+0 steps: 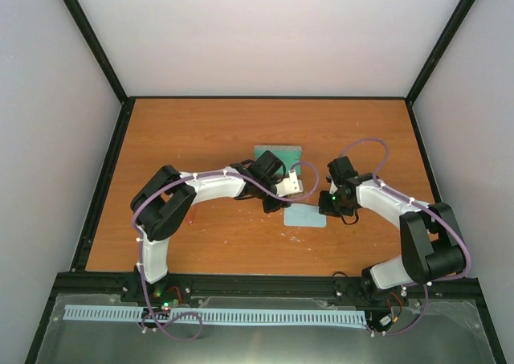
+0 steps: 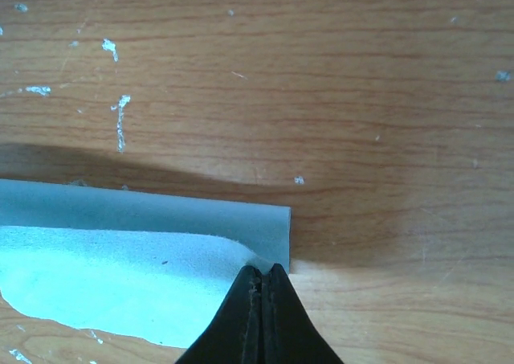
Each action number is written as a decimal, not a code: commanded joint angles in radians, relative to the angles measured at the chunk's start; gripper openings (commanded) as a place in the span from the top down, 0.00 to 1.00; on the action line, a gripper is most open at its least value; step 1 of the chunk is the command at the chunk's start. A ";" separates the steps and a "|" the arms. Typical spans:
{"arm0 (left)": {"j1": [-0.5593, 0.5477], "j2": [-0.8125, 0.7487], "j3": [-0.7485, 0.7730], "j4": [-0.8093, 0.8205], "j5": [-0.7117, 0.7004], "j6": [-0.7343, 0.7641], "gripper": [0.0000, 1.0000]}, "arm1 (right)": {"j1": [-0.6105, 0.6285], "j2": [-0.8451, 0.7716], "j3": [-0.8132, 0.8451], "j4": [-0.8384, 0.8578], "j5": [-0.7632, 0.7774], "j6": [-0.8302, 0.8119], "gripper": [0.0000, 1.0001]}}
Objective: Organize the sunglasses
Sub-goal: Fold the glasses cleaning cloth at the center of the board, then adjust the glasses cleaning cloth at the center of the board, then pick up the glasses cleaning cloth from the center of the board.
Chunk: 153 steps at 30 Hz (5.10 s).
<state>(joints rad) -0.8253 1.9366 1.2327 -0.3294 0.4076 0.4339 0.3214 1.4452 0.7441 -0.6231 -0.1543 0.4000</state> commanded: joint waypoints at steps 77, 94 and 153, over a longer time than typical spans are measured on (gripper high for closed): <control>-0.017 0.070 0.053 -0.043 0.192 0.004 0.99 | 0.078 0.056 0.037 0.111 -0.093 0.059 0.97; -0.005 0.053 0.032 0.010 0.201 -0.015 0.99 | 0.106 0.078 -0.013 0.099 -0.154 0.055 0.97; 0.063 0.070 0.001 0.038 0.110 -0.069 0.88 | 0.038 0.099 0.022 0.045 0.061 0.017 0.61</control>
<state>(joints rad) -0.7635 2.0296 1.2377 -0.2909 0.5182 0.3573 0.3630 1.5124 0.7643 -0.5861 -0.1059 0.4286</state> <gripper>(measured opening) 0.124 0.407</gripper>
